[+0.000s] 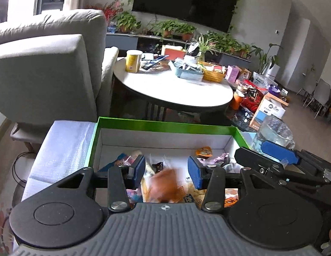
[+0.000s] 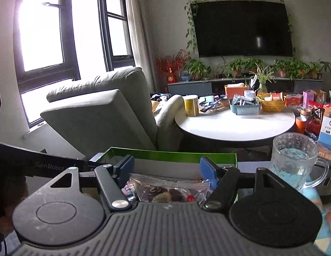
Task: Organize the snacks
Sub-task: 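Open the left gripper over the box while the right releases the clear bag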
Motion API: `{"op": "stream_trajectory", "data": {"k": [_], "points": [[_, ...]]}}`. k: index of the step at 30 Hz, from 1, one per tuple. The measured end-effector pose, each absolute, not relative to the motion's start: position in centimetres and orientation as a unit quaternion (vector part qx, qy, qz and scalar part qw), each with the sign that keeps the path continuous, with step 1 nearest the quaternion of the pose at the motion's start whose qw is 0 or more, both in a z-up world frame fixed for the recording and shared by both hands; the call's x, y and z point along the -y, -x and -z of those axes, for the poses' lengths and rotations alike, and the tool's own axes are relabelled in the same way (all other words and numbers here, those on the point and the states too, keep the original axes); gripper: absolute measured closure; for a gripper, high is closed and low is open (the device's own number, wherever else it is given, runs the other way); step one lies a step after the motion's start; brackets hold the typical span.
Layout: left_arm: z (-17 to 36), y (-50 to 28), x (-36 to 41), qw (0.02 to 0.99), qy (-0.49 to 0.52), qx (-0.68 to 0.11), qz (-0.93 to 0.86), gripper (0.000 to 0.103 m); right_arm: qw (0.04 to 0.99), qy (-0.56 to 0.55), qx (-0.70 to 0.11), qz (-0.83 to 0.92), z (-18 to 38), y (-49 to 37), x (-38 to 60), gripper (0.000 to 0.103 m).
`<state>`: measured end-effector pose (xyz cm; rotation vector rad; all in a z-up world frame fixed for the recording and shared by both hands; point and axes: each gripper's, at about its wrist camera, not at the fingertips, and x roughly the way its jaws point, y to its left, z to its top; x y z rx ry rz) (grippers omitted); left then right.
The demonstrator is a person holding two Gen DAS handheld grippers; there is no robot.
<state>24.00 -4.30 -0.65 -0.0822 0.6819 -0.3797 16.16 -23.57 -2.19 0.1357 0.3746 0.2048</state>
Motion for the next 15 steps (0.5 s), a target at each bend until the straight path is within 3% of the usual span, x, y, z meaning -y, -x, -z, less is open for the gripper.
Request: {"op": "stream_trajectory", "data": {"k": [11,15], "points": [[1.2,-23.0,3.5,0.923,0.053,-0.34,0.171,0.052,0.973,-0.081,-0.202,-0.077,3.3,-16.5,24.1,0.066],[0.7,-21.2,3.2,0.928,0.053,-0.327,0.171,0.045,0.975,-0.084,-0.196,-0.07,2.7,-15.9,24.5,0.066]]}}
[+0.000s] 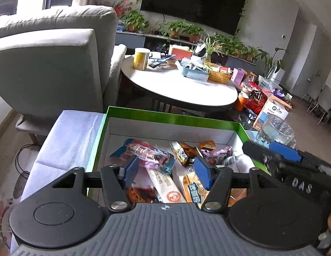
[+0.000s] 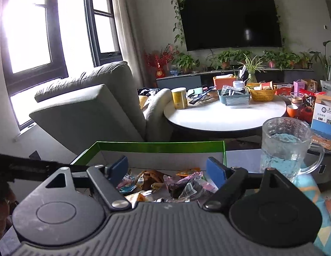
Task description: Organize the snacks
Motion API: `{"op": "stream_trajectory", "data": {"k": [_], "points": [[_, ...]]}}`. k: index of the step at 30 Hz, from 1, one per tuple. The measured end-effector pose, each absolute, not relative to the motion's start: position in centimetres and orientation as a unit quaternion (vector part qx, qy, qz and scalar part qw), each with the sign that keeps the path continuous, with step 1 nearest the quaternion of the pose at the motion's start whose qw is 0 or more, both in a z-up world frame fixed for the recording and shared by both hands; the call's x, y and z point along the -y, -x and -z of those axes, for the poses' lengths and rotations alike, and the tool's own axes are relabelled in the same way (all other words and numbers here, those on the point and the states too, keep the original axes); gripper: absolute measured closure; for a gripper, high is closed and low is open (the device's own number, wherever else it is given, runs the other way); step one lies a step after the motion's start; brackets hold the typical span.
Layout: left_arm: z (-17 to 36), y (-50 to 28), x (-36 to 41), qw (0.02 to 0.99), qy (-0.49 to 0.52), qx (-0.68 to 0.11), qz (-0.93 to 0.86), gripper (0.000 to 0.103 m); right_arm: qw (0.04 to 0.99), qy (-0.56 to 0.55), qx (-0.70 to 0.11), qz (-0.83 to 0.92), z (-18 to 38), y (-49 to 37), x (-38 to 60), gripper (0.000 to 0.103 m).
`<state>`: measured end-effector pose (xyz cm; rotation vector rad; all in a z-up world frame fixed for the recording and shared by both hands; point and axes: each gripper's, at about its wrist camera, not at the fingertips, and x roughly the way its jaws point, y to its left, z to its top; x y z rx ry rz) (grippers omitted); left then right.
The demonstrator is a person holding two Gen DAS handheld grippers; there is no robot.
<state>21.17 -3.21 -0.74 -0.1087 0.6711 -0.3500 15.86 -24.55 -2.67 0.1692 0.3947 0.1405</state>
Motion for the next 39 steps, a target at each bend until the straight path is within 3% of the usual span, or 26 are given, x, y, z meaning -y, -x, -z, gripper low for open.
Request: {"op": "stream_trajectory", "data": {"k": [21,39], "points": [[6.0,-13.0,10.6,0.895,-0.035,-0.392,0.21,0.027,0.982,-0.094,-0.162,-0.034,1.6,-8.6,26.9,0.066],[8.9,-15.3,13.2,0.894,-0.055,-0.412,0.168,0.026,0.975,-0.126,-0.184,-0.019,4.0,-7.5,29.5,0.066]]}}
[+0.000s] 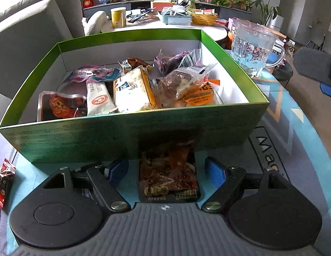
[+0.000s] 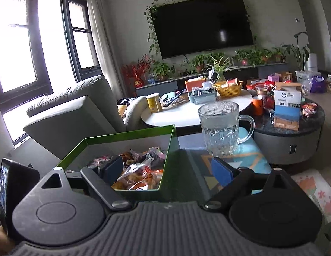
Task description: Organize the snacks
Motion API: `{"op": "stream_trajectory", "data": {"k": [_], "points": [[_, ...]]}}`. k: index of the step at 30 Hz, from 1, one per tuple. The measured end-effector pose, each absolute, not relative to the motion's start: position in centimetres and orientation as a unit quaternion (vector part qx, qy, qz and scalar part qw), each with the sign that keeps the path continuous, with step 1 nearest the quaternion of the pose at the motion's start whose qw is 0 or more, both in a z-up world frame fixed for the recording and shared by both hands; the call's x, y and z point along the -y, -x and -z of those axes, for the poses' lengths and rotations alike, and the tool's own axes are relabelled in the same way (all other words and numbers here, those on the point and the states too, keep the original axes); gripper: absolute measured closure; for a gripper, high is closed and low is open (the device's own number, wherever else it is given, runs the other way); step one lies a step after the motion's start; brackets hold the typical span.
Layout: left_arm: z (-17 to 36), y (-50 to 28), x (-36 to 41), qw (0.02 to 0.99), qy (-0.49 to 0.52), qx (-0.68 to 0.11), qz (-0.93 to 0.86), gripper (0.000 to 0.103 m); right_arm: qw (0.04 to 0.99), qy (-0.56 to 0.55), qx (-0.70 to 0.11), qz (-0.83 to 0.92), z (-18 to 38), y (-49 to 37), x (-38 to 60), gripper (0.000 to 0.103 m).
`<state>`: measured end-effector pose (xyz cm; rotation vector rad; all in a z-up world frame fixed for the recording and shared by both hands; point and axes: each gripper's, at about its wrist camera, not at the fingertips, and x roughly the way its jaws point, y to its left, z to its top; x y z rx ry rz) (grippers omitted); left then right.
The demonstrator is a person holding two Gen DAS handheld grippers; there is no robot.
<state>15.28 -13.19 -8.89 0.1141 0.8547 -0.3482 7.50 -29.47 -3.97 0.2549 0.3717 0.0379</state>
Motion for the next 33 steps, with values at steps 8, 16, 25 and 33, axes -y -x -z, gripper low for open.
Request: {"op": "stream_trajectory", "data": {"k": [8,16,25,33], "points": [[8.8,-14.7,13.1,0.899,-0.083,-0.395,0.167,0.049,0.971,-0.143,-0.193,-0.016,4.7,-7.3,30.0,0.066],[6.9,-12.9,11.3,0.895,-0.05,-0.396,0.202,0.099,0.969,-0.141,-0.201,-0.019,4.9,-6.5,29.6,0.066],[5.6,-11.1,8.0,0.899,-0.014,-0.389,0.2,0.092,0.967,-0.139,-0.211,-0.025,5.1,-5.5,28.9,0.066],[7.3,-12.4,9.5,0.896,-0.017,-0.404,0.184,0.057,0.966,-0.128,-0.22,-0.036,5.2,-5.1,27.9,0.066]]}}
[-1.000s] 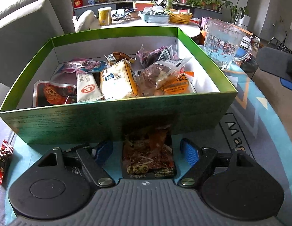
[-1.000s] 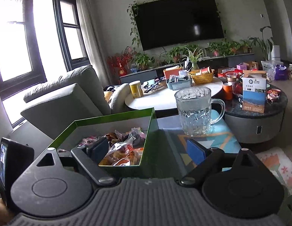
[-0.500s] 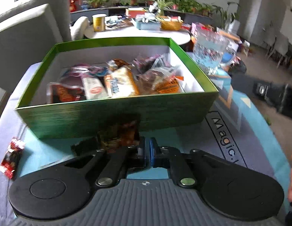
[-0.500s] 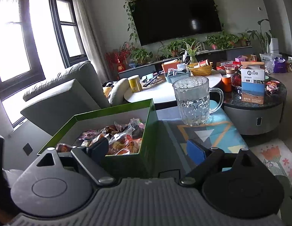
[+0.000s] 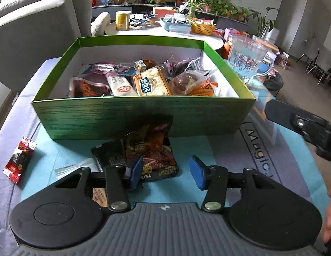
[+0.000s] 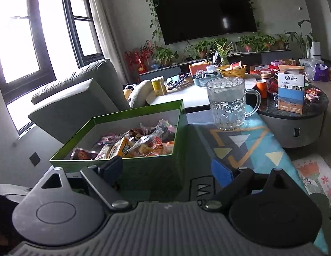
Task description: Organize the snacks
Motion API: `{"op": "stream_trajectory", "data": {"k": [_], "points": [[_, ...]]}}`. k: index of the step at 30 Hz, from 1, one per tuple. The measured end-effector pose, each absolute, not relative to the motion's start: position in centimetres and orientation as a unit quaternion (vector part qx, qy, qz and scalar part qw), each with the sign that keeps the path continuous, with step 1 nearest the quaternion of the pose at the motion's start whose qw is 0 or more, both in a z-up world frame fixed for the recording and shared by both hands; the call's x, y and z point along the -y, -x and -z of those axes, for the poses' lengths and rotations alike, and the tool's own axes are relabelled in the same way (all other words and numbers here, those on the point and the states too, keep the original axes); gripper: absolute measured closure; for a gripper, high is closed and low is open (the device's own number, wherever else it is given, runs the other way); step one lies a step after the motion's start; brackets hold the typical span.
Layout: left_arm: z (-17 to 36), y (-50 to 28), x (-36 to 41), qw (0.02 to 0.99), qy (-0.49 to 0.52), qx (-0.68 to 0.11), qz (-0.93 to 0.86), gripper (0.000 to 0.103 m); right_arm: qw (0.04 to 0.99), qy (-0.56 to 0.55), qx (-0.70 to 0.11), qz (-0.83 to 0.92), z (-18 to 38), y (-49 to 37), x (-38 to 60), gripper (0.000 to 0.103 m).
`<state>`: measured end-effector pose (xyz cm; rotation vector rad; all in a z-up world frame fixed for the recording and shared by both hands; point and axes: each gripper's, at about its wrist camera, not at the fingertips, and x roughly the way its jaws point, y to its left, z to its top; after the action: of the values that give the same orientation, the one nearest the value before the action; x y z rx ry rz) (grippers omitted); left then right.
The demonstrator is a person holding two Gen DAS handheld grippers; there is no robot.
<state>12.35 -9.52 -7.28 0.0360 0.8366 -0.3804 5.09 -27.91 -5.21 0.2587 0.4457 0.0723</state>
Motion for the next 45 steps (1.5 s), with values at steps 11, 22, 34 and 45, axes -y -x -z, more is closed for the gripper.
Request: {"op": "stream_trajectory", "data": {"k": [11,22,34,45], "points": [[7.7,-13.9,9.7,0.91,-0.037,-0.391,0.131,0.038,0.961,-0.138,-0.236,-0.043,6.1,-5.7,28.0,0.066],[9.0,-14.9,10.8,0.908,-0.064,-0.394,0.131,0.035,0.96,-0.144,-0.238,-0.043,6.4,-5.8,28.4,0.066],[8.5,-11.7,11.9,0.891,-0.078,-0.398,0.205,0.035,0.961,-0.145,-0.235,-0.028,6.3,-5.4,29.2,0.066],[8.8,-11.9,12.7,0.899,-0.085,-0.377,0.205,0.049,0.96,-0.153,-0.235,-0.024,6.5,-5.3,29.5,0.066]]}}
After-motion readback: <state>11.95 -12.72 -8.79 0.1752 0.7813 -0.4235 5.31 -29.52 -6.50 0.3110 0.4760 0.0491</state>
